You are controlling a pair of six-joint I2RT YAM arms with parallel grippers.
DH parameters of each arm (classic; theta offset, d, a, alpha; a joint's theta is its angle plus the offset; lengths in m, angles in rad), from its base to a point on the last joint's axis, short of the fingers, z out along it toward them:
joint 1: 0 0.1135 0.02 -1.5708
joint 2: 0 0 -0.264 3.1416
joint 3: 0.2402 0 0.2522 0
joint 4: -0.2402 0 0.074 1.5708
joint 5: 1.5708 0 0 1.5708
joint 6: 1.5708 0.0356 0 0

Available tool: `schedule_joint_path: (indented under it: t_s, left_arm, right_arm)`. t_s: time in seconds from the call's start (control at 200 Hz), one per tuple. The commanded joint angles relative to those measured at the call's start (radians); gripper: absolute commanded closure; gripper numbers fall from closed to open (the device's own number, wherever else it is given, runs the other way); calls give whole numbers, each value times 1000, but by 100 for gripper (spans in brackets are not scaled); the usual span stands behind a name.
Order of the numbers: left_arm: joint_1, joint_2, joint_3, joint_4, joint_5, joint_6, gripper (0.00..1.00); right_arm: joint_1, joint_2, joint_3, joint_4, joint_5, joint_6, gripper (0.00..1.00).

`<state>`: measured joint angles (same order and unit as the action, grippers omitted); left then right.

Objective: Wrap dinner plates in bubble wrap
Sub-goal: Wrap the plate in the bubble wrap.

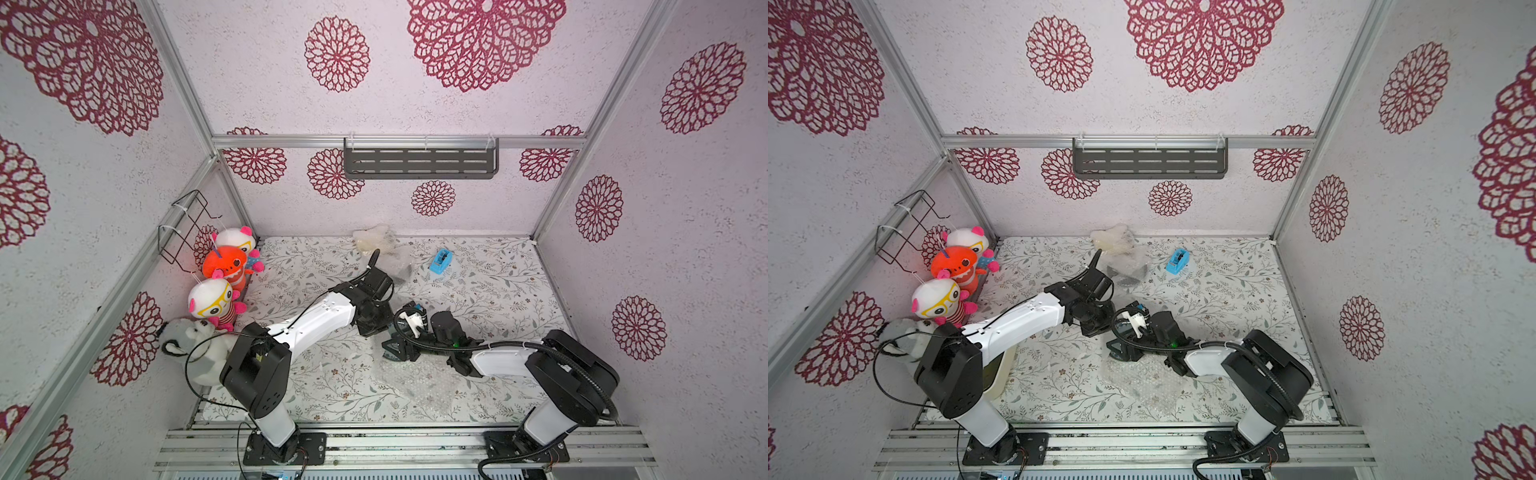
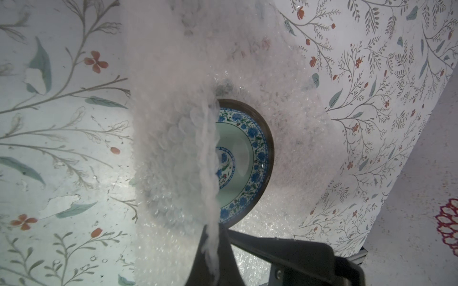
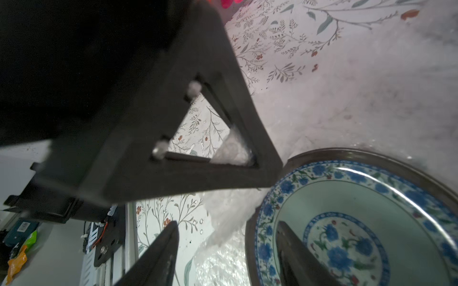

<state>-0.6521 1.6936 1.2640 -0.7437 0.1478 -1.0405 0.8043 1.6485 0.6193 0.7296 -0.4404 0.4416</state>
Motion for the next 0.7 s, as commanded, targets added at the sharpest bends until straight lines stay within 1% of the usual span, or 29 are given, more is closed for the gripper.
schedule_joint_path:
  t_s: [0.0, 0.065, 0.1, 0.12, 0.17, 0.27, 0.325, 0.405, 0.475, 0.51, 0.615, 0.691]
  left_arm:
    - [-6, 8, -3, 18, 4, 0, 98]
    - [-6, 7, -6, 26, 14, 6, 92]
    - [-6, 5, -6, 26, 18, 15, 87]
    - [-5, 1, -5, 24, 18, 22, 84]
    - [-3, -11, -5, 16, 6, 37, 73]
    - [5, -50, -8, 12, -15, 85, 55]
    - [10, -69, -8, 5, -27, 125, 45]
    - [15, -89, -11, -1, -44, 172, 35]
    - [15, -87, -16, 14, -29, 214, 33]
    - [14, -75, -18, 28, 0, 239, 35]
    - [5, -5, 14, 35, 95, 306, 47]
    - [-6, 60, 50, 40, 128, 335, 55]
  right_arm:
    - [1, 8, 27, 106, 71, 44, 59]
    - [-4, 4, 23, 102, 110, 80, 80]
    - [-8, -3, 11, 102, 139, 106, 89]
    - [-13, -6, 1, 101, 151, 123, 93]
    - [-29, -14, -23, 94, 162, 165, 100]
    - [-64, -9, -82, 98, 158, 254, 100]
    - [-85, 4, -108, 118, 134, 307, 100]
    - [-104, 21, -136, 144, 121, 376, 100]
    - [-120, 42, -148, 166, 111, 430, 100]
    - [-124, 52, -154, 182, 109, 456, 100]
    - [-137, 89, -176, 261, 100, 533, 99]
    - [-151, 103, -192, 295, 107, 569, 97]
